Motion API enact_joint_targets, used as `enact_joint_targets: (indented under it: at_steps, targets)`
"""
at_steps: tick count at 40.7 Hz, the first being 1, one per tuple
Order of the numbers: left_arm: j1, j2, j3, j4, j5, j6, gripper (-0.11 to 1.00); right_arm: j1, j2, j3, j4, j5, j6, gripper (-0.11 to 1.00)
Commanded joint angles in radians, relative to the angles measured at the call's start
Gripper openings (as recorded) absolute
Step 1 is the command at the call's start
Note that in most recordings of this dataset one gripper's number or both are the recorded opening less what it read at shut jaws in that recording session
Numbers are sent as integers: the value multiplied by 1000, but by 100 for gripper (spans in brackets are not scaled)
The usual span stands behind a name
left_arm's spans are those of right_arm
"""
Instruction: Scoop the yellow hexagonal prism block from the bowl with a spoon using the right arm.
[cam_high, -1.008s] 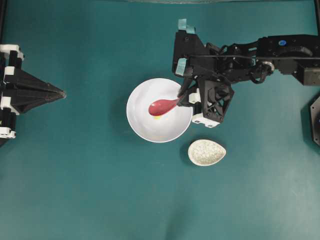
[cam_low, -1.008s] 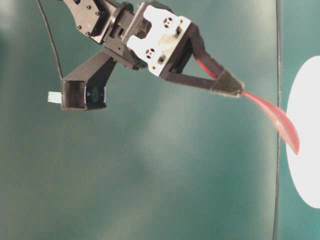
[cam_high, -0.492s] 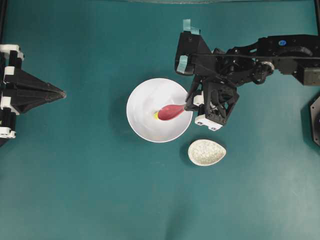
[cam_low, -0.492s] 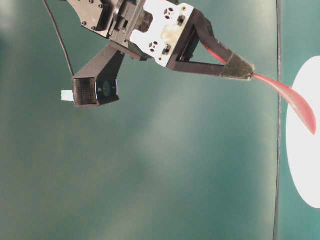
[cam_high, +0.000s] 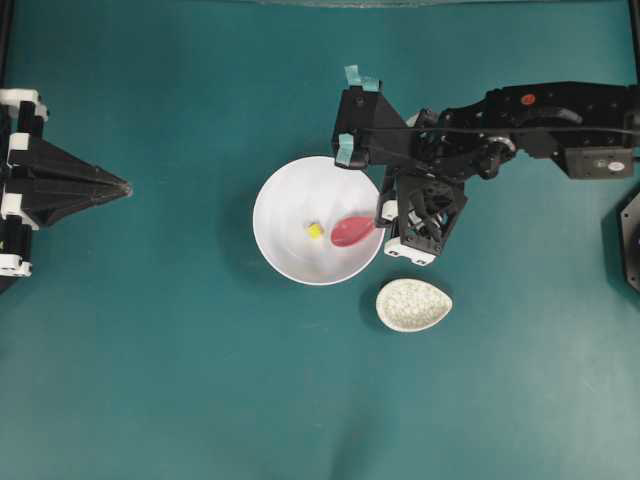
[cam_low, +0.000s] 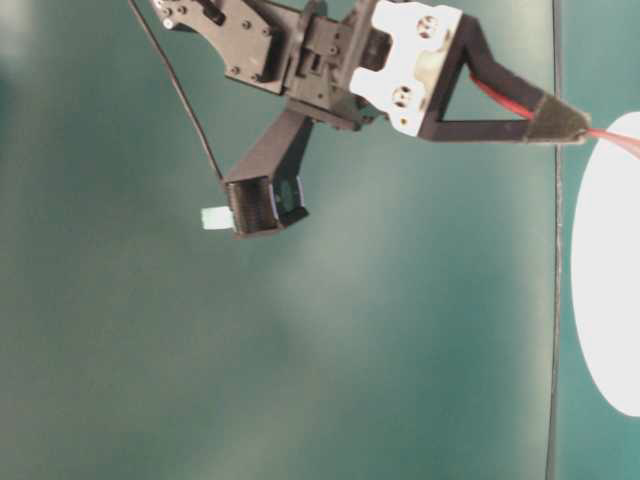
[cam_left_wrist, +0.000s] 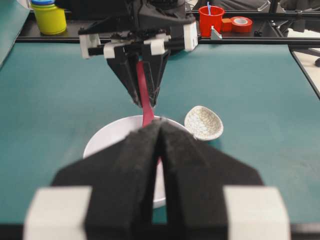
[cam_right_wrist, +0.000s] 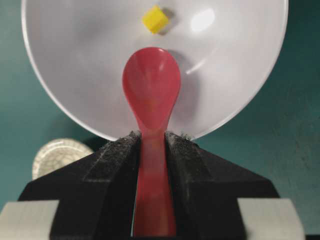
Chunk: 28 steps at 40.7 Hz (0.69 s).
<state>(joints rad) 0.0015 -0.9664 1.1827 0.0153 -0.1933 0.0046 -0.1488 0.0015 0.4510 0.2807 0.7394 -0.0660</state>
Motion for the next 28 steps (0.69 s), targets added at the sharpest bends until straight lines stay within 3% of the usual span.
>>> enact_joint_targets:
  at_steps: [1,28]
  targets:
    - [-2,8,-23,3,-5,0,-1,2,-6,-18,-11,-6,9,23]
    - [-2,8,-25,3,-5,0,-1,23,44,-38,-15,-112,-2,23]
